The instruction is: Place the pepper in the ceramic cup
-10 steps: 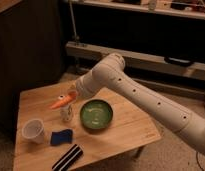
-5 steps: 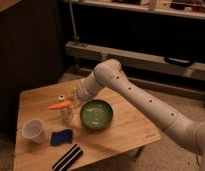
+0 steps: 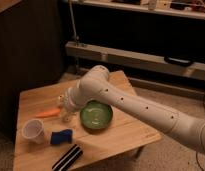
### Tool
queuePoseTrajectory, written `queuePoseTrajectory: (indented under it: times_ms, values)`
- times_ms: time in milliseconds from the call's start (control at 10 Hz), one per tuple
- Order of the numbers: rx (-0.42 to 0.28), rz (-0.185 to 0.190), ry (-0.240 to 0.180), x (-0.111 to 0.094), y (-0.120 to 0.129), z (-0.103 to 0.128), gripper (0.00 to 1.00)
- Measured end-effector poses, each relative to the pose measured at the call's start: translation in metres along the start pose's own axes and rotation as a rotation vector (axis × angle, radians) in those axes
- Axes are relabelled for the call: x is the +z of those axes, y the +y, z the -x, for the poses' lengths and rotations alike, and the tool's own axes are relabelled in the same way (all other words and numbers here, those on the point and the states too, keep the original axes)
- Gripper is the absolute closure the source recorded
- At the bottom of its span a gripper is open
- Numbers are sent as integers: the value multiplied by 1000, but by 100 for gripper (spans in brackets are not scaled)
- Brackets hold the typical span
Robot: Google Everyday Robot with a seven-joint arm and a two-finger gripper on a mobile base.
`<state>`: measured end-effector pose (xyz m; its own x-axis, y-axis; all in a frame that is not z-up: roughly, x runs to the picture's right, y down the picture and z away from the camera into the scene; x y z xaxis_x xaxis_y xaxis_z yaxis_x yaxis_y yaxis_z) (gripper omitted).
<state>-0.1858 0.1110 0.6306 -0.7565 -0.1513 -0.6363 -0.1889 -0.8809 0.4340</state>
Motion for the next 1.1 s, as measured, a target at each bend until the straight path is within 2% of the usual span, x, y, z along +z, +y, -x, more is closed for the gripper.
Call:
queuePoseTrajectory:
  times_ms: [200,300,600,700,800,900,1100]
  values:
    - [71,-8,7,13,-10,4,97]
    - [95,-31,18,26,-9,9,97]
    - [122,-188,83,84,2,15,97]
    - [118,-255,102,105,7,11,97]
    - [103,-303,116,119,7,3,97]
    - [85,-329,122,126,6,-4,97]
    - [5,-383,120,136,1,-37,97]
